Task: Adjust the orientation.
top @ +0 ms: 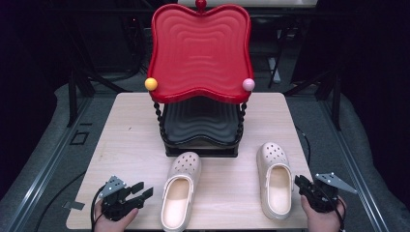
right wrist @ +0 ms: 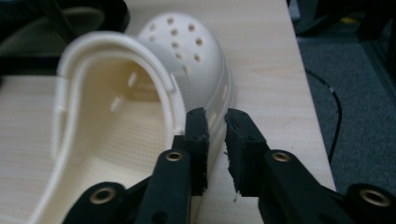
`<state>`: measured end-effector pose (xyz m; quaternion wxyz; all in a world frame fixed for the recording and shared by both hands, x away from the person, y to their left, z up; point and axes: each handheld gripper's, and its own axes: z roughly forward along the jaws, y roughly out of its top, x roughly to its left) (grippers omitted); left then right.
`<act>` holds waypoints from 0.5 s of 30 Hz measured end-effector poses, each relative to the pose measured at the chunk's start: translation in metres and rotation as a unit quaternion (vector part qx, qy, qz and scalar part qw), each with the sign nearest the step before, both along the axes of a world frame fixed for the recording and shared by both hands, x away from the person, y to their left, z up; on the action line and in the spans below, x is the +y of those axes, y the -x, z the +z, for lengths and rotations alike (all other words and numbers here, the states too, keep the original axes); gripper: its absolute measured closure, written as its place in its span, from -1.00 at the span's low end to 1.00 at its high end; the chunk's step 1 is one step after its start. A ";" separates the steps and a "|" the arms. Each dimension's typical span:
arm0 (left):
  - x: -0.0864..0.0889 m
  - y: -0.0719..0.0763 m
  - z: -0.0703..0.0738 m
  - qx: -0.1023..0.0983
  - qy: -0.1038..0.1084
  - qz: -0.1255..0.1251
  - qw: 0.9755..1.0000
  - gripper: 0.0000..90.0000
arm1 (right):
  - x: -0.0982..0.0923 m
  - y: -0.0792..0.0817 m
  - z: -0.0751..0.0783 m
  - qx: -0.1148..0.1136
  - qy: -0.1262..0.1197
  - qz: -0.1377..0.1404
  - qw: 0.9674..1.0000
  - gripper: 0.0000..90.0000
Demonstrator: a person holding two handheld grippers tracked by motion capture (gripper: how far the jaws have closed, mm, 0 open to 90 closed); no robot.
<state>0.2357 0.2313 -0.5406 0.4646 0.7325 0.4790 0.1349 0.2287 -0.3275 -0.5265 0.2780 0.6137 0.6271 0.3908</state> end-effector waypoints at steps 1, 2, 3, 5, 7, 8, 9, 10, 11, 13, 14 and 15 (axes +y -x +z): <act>0.000 0.000 0.000 0.000 0.000 0.000 1.000 0.15 | 0.003 0.004 0.004 -0.011 0.000 0.000 1.000 0.63; 0.000 0.000 0.000 -0.001 0.001 0.000 1.000 0.15 | 0.006 0.007 0.008 -0.019 0.004 0.003 1.000 0.59; 0.000 0.000 0.000 -0.001 0.001 0.000 1.000 0.15 | 0.009 0.010 0.011 -0.024 0.008 0.005 1.000 0.55; -0.001 0.001 0.000 -0.002 0.001 0.000 1.000 0.15 | 0.016 0.013 0.013 -0.026 0.008 0.013 1.000 0.51; 0.000 0.001 0.001 -0.002 0.000 -0.001 1.000 0.15 | 0.020 0.015 0.014 -0.024 0.010 0.021 0.999 0.48; 0.000 0.001 0.001 -0.002 0.000 0.000 1.000 0.15 | 0.023 0.015 0.013 -0.024 0.011 0.023 0.999 0.47; 0.000 0.001 0.000 -0.003 0.002 0.001 1.000 0.15 | 0.025 0.015 0.013 -0.024 0.014 0.025 0.999 0.45; 0.000 0.001 0.000 -0.003 0.004 0.001 1.000 0.14 | 0.026 0.014 0.012 -0.023 0.018 0.025 0.999 0.43; 0.000 0.001 0.000 -0.002 0.003 0.001 1.000 0.15 | 0.028 0.013 0.010 -0.021 0.024 0.024 0.999 0.42; 0.000 0.000 0.000 0.001 0.001 0.000 1.000 0.14 | 0.029 0.009 0.006 -0.019 0.035 0.019 0.999 0.39; -0.001 0.000 -0.001 0.001 0.001 -0.001 1.000 0.14 | 0.030 0.006 0.004 -0.017 0.041 0.018 0.999 0.39; -0.001 0.000 -0.001 0.001 0.001 -0.001 1.000 0.14 | 0.030 0.004 0.002 -0.015 0.048 0.016 0.999 0.39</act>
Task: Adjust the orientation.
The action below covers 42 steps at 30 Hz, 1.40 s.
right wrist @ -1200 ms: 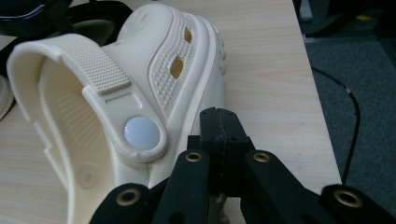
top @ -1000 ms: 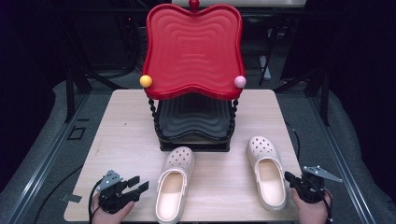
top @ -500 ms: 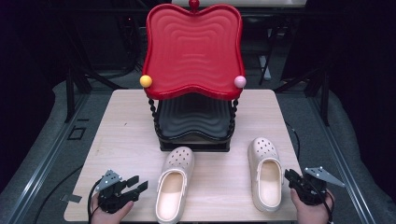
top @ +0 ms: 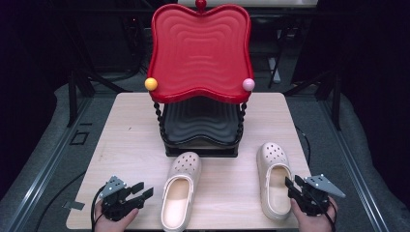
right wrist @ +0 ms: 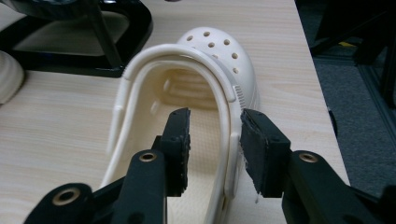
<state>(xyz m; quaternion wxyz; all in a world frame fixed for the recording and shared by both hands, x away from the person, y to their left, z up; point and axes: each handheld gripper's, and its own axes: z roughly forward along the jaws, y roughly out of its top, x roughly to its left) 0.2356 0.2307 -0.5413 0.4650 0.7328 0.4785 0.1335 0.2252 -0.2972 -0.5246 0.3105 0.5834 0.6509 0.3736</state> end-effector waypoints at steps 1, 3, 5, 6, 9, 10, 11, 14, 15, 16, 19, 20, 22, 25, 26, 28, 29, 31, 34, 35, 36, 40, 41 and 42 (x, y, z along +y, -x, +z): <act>-0.001 0.000 0.000 0.001 -0.001 -0.001 1.000 0.14 | 0.001 -0.003 -0.002 0.001 0.005 -0.001 1.000 0.39; -0.001 0.000 -0.001 0.003 -0.003 -0.002 1.000 0.14 | 0.001 -0.008 -0.004 0.004 0.013 -0.005 1.000 0.40; -0.001 -0.001 -0.001 0.003 -0.003 -0.002 1.000 0.14 | 0.002 -0.013 -0.008 0.008 0.022 -0.007 1.000 0.42; -0.001 -0.001 -0.002 0.002 -0.003 -0.001 1.000 0.14 | 0.002 -0.015 -0.010 0.012 0.028 -0.009 0.999 0.44; -0.001 -0.001 -0.002 0.001 -0.002 0.000 1.000 0.14 | 0.001 -0.019 -0.014 0.022 0.030 -0.011 0.999 0.50; -0.001 -0.001 -0.002 0.001 -0.002 0.000 1.000 0.14 | 0.001 -0.020 -0.015 0.025 0.031 -0.012 0.999 0.53; -0.001 -0.001 -0.002 0.001 -0.001 0.000 1.000 0.14 | 0.000 -0.021 -0.016 0.028 0.029 -0.014 0.999 0.54; -0.002 -0.001 -0.002 0.002 -0.001 0.000 1.000 0.14 | 0.000 -0.023 -0.019 0.039 0.027 -0.015 0.999 0.59; -0.002 -0.001 -0.002 0.002 -0.002 -0.001 1.000 0.14 | -0.001 -0.024 -0.019 0.042 0.022 -0.017 0.999 0.61; -0.002 -0.001 -0.002 0.002 -0.003 -0.001 1.000 0.14 | -0.002 -0.024 -0.019 0.043 0.012 -0.020 0.999 0.63; -0.002 -0.001 -0.002 0.003 -0.003 -0.002 1.000 0.14 | -0.006 -0.024 -0.017 0.052 -0.019 -0.021 0.998 0.66; -0.002 -0.001 -0.002 0.002 -0.002 -0.003 1.000 0.14 | -0.007 -0.023 -0.017 0.053 -0.024 -0.021 0.998 0.66; -0.002 -0.001 -0.002 0.001 -0.001 -0.002 1.000 0.14 | -0.006 -0.022 -0.015 0.056 -0.029 -0.014 0.998 0.67; -0.003 0.000 -0.002 0.001 -0.001 -0.004 1.000 0.14 | 0.002 -0.020 -0.013 0.056 -0.027 0.001 0.998 0.68; -0.003 0.000 -0.002 0.001 -0.001 -0.004 1.000 0.14 | 0.005 -0.019 -0.012 0.057 -0.025 0.007 0.998 0.68; -0.003 0.000 -0.002 0.002 -0.002 -0.004 1.000 0.14 | 0.013 -0.017 -0.011 0.055 -0.024 0.021 0.998 0.69; -0.003 0.000 -0.002 0.001 -0.002 -0.004 1.000 0.14 | 0.016 -0.016 -0.011 0.054 -0.022 0.027 0.998 0.69; -0.003 0.000 -0.002 0.001 -0.002 -0.004 1.000 0.14 | 0.022 -0.014 -0.010 0.055 -0.021 0.036 0.998 0.69; -0.004 0.001 -0.002 0.001 0.000 -0.003 1.000 0.14 | 0.032 -0.011 -0.010 0.056 -0.024 0.048 0.997 0.69; -0.005 0.001 -0.002 0.001 0.000 -0.005 1.000 0.14 | 0.036 -0.011 -0.010 0.058 -0.027 0.052 0.997 0.68; -0.006 0.001 -0.002 0.001 -0.002 -0.007 1.000 0.14 | 0.039 -0.010 -0.010 0.058 -0.029 0.057 0.996 0.68; -0.006 0.001 -0.002 0.002 -0.003 -0.009 1.000 0.14 | 0.056 -0.010 -0.008 0.055 -0.032 0.078 0.995 0.68; -0.007 0.001 -0.002 0.003 -0.002 -0.009 1.000 0.14 | 0.060 -0.009 -0.007 0.061 -0.029 0.085 0.994 0.68; -0.007 0.002 -0.002 0.001 -0.001 -0.008 1.000 0.14 | 0.064 -0.009 -0.007 0.057 -0.031 0.088 0.994 0.68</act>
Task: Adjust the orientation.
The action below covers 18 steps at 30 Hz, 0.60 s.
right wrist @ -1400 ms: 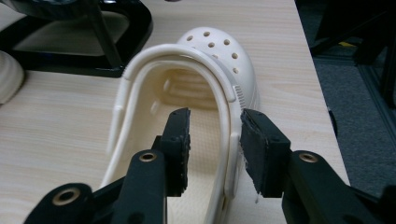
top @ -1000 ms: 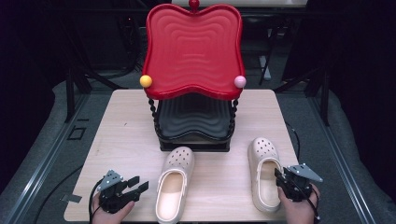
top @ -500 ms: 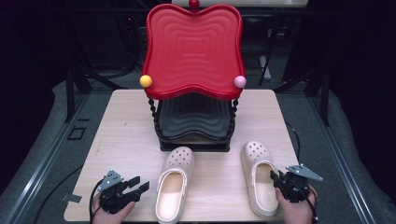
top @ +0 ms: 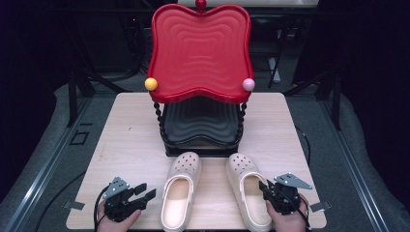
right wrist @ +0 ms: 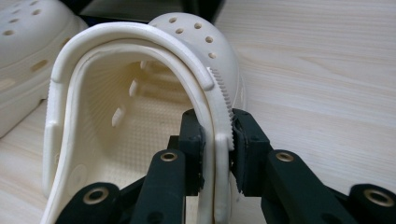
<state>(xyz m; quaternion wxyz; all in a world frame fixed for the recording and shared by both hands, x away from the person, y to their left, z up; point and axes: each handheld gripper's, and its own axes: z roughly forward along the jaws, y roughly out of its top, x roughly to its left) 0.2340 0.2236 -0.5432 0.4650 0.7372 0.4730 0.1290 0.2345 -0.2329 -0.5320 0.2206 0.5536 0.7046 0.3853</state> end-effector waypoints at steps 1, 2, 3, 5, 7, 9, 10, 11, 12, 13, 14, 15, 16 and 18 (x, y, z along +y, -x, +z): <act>0.000 0.000 0.000 0.000 0.001 -0.001 1.000 0.14 | 0.004 -0.001 0.000 -0.002 0.002 0.005 1.000 0.68; -0.001 0.000 0.000 0.000 -0.001 -0.002 1.000 0.14 | 0.008 -0.001 0.000 -0.004 0.004 0.007 1.000 0.68; -0.002 0.000 0.000 0.002 0.001 -0.003 1.000 0.14 | 0.011 -0.002 0.000 -0.001 0.006 0.011 1.000 0.68; -0.003 0.001 0.000 0.001 -0.002 -0.005 1.000 0.14 | 0.018 -0.005 -0.002 -0.007 0.003 0.014 1.000 0.68; -0.004 0.001 0.000 0.000 -0.002 -0.006 1.000 0.14 | 0.025 -0.006 0.000 0.005 0.009 0.025 1.000 0.68; -0.004 0.001 0.000 0.000 -0.002 -0.006 1.000 0.14 | 0.032 -0.007 0.000 0.010 0.018 0.037 0.999 0.68; -0.003 0.001 0.000 0.000 -0.001 -0.004 1.000 0.14 | 0.036 -0.009 -0.002 0.000 0.015 0.036 0.999 0.68; -0.003 0.001 0.000 0.001 -0.001 -0.004 1.000 0.14 | 0.040 -0.010 -0.002 0.000 0.014 0.039 0.999 0.68; -0.003 0.001 0.000 0.001 -0.001 -0.004 1.000 0.14 | 0.040 -0.010 -0.002 0.000 0.014 0.039 0.999 0.68; -0.004 0.001 0.000 0.000 -0.001 -0.003 1.000 0.14 | 0.046 -0.010 -0.001 0.009 0.015 0.047 0.999 0.68; -0.004 0.001 0.000 0.000 -0.001 -0.003 1.000 0.14 | 0.049 -0.012 -0.003 -0.003 0.008 0.044 0.999 0.68; -0.004 0.001 0.000 0.000 0.000 -0.004 1.000 0.14 | 0.051 -0.012 -0.001 0.011 0.010 0.048 0.999 0.68; -0.005 0.001 0.000 0.000 -0.001 -0.004 1.000 0.14 | 0.056 -0.015 -0.005 -0.012 -0.005 0.041 0.999 0.67; -0.005 0.001 0.000 0.001 -0.001 -0.006 1.000 0.14 | 0.062 -0.015 -0.005 0.000 -0.004 0.049 0.999 0.67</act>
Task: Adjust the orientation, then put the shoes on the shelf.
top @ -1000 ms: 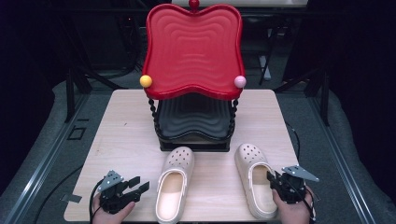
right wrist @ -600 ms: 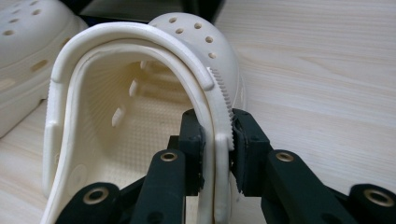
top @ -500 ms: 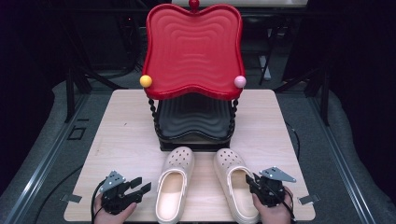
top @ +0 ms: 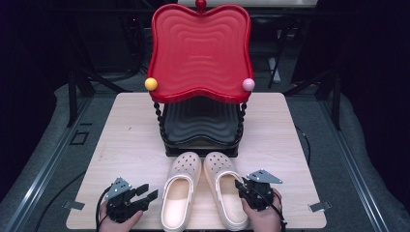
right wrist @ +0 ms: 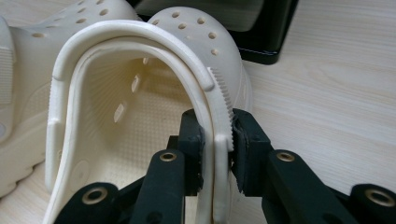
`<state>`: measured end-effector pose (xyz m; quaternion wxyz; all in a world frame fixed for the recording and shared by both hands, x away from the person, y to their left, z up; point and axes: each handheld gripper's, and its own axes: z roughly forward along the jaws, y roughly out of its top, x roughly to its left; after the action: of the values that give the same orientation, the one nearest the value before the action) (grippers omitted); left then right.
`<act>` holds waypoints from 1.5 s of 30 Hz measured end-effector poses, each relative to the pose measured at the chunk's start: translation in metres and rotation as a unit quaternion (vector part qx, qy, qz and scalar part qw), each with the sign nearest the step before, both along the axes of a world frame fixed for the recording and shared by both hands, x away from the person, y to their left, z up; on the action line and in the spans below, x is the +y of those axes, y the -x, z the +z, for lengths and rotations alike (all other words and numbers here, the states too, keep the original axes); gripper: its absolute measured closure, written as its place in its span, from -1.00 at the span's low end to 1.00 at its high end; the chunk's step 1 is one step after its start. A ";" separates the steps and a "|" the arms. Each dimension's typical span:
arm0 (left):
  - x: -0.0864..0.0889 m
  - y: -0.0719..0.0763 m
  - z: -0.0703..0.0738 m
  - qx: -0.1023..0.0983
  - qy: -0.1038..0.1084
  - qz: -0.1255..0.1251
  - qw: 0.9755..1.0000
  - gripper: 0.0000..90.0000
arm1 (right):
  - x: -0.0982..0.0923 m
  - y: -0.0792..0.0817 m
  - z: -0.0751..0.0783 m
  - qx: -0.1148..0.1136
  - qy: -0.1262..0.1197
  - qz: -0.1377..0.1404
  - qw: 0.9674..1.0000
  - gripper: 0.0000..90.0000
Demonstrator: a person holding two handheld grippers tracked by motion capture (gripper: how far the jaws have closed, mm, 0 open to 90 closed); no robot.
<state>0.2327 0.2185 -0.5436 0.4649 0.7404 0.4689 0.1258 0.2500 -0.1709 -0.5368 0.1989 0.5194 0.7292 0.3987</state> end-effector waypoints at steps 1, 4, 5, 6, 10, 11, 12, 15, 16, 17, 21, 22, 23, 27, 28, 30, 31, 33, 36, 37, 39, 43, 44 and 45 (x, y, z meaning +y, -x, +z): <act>0.000 0.000 0.000 0.000 0.000 0.000 1.000 0.14 | 0.003 -0.001 0.000 0.001 0.003 0.003 1.000 0.67; 0.000 0.000 0.000 0.000 0.000 -0.002 1.000 0.14 | 0.010 0.000 0.000 -0.006 0.005 0.005 1.000 0.67; -0.001 0.000 0.000 -0.001 0.000 -0.001 1.000 0.14 | 0.010 0.001 0.000 -0.008 0.004 0.005 1.000 0.66; -0.001 0.000 0.000 -0.001 -0.001 -0.002 1.000 0.14 | 0.011 0.001 0.000 -0.009 0.002 0.003 1.000 0.66; -0.003 0.001 0.000 0.001 -0.002 -0.005 1.000 0.14 | 0.013 0.004 -0.003 -0.003 -0.005 0.007 1.000 0.66; -0.003 0.001 0.000 0.001 -0.002 -0.005 1.000 0.14 | 0.014 0.004 -0.004 -0.007 -0.002 0.007 1.000 0.65; -0.004 0.001 0.000 -0.002 -0.001 -0.005 1.000 0.14 | 0.015 0.004 -0.004 -0.005 0.000 0.010 1.000 0.65; -0.005 0.001 -0.001 -0.001 0.000 -0.008 1.000 0.14 | 0.018 0.004 -0.007 -0.009 0.010 0.018 1.000 0.61; -0.005 0.002 -0.001 -0.001 -0.001 -0.007 1.000 0.14 | 0.017 0.004 -0.006 -0.011 0.004 0.020 1.000 0.59; -0.005 0.002 -0.001 -0.001 -0.001 -0.008 1.000 0.14 | 0.015 0.005 -0.005 -0.006 0.001 0.021 1.000 0.54; -0.006 0.003 0.000 -0.002 -0.001 -0.011 1.000 0.14 | 0.007 0.010 0.002 -0.018 -0.007 0.020 1.000 0.40; -0.006 0.004 0.000 -0.003 0.001 -0.013 1.000 0.14 | 0.006 0.011 0.003 -0.023 -0.010 0.019 0.999 0.39; -0.006 0.004 0.001 -0.002 -0.002 -0.015 1.000 0.14 | 0.006 0.012 0.002 -0.035 -0.014 0.018 0.999 0.39; -0.009 0.006 0.002 -0.005 0.002 -0.018 1.000 0.14 | 0.002 0.019 0.006 -0.037 -0.012 0.023 0.999 0.35; -0.009 0.006 0.003 -0.006 0.004 -0.019 1.000 0.14 | 0.001 0.020 0.007 -0.040 -0.013 0.025 0.999 0.35; -0.011 0.008 0.003 -0.003 0.001 -0.022 1.000 0.14 | -0.001 0.023 0.010 -0.029 -0.014 0.030 0.999 0.35; -0.012 0.008 0.003 -0.006 0.001 -0.020 1.000 0.15 | -0.001 0.023 0.009 -0.040 -0.021 0.027 0.999 0.34; -0.015 0.009 0.003 -0.004 0.000 -0.025 1.000 0.15 | -0.003 0.026 0.010 -0.030 -0.021 0.028 0.999 0.33; -0.020 0.010 0.002 -0.006 0.001 -0.031 0.999 0.14 | -0.005 0.028 0.010 -0.026 -0.022 0.024 0.999 0.34; -0.021 0.010 0.002 -0.004 0.000 -0.034 0.999 0.13 | -0.004 0.029 0.009 -0.025 -0.023 0.022 0.999 0.35; -0.023 0.010 0.001 -0.008 0.000 -0.036 0.999 0.11 | -0.004 0.031 0.010 -0.013 -0.021 0.025 0.999 0.38; -0.030 0.010 -0.001 -0.004 -0.002 -0.044 0.999 0.11 | 0.003 0.034 0.008 0.019 -0.004 0.043 0.999 0.52; -0.032 0.009 -0.001 -0.002 -0.001 -0.047 0.999 0.11 | 0.005 0.034 0.007 0.018 -0.002 0.041 0.999 0.53; -0.034 0.009 -0.002 0.000 0.000 -0.050 0.999 0.12 | 0.008 0.032 0.003 -0.010 -0.011 0.030 0.999 0.55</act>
<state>0.2240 0.1849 -0.5454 0.4708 0.7627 0.4314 0.1026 0.2178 -0.1625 -0.5338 0.1886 0.4954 0.7381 0.4173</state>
